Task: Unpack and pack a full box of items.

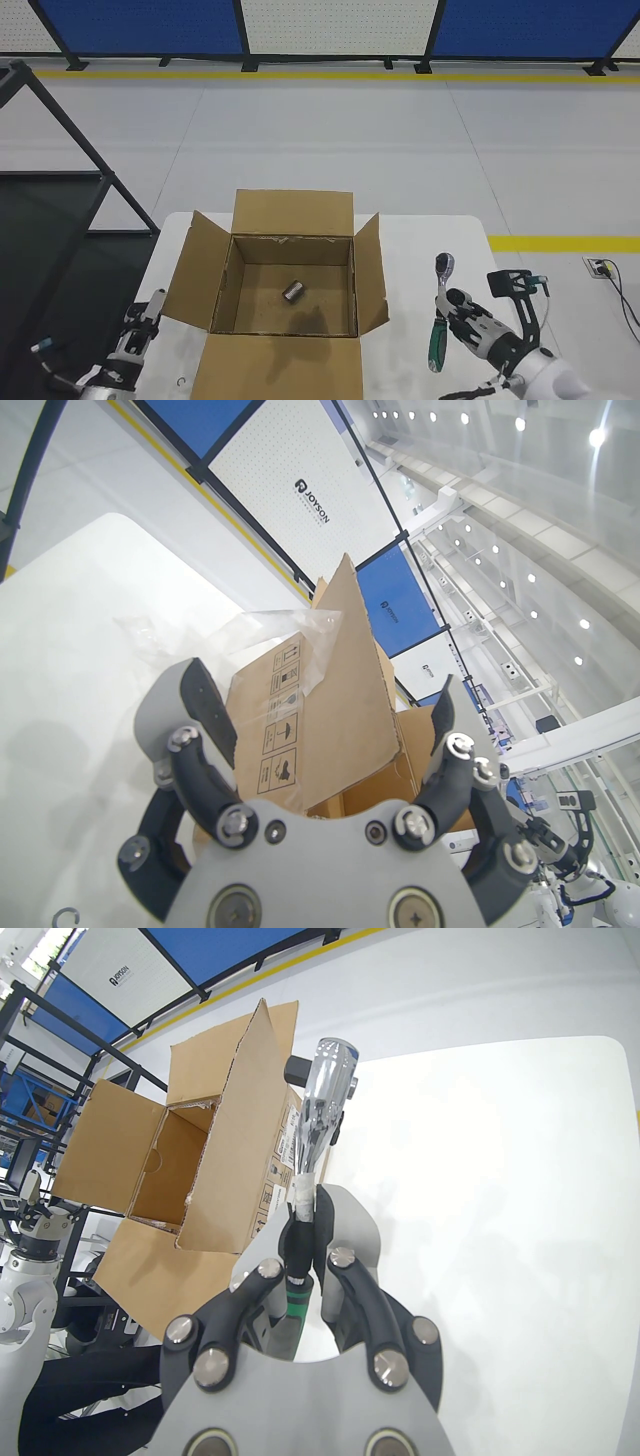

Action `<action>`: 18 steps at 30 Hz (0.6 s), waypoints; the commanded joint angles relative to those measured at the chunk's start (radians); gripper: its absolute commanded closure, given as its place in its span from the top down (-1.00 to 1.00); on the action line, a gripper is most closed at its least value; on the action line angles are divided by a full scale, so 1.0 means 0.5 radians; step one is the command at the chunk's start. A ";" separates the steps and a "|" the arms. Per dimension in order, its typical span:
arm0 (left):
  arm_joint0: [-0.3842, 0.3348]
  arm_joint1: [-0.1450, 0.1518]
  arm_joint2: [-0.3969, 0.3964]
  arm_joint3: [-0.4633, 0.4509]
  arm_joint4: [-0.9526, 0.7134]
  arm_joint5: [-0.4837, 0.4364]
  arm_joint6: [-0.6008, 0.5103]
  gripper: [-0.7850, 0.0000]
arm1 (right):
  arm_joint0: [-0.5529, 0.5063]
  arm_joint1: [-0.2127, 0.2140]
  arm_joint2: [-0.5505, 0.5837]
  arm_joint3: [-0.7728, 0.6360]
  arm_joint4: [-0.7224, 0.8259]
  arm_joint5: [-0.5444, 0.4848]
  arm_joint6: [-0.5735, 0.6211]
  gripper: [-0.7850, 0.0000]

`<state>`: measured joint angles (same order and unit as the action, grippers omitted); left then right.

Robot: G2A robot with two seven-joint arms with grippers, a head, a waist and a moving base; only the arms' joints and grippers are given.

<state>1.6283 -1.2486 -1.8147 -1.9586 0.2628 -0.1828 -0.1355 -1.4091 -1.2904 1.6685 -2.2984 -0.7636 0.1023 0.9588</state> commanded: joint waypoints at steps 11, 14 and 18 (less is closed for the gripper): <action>-0.017 0.002 -0.141 0.028 -0.107 0.015 0.068 1.00 | 0.664 0.013 -0.552 0.009 -0.233 -0.300 0.050 -1.00; 0.008 0.001 -0.193 0.039 -0.150 0.009 0.094 1.00 | 1.017 -0.006 -0.807 0.176 -0.264 -0.309 0.155 -1.00; 0.047 -0.002 -0.239 0.038 -0.204 -0.007 0.115 1.00 | 1.474 -0.059 -1.157 0.558 -0.276 -0.265 0.240 -1.00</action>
<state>1.6458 -1.2490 -1.9291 -1.9386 0.1684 -0.1836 -0.0810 -0.7590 -1.3104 1.1507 -2.0947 -0.9111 -0.0418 1.0736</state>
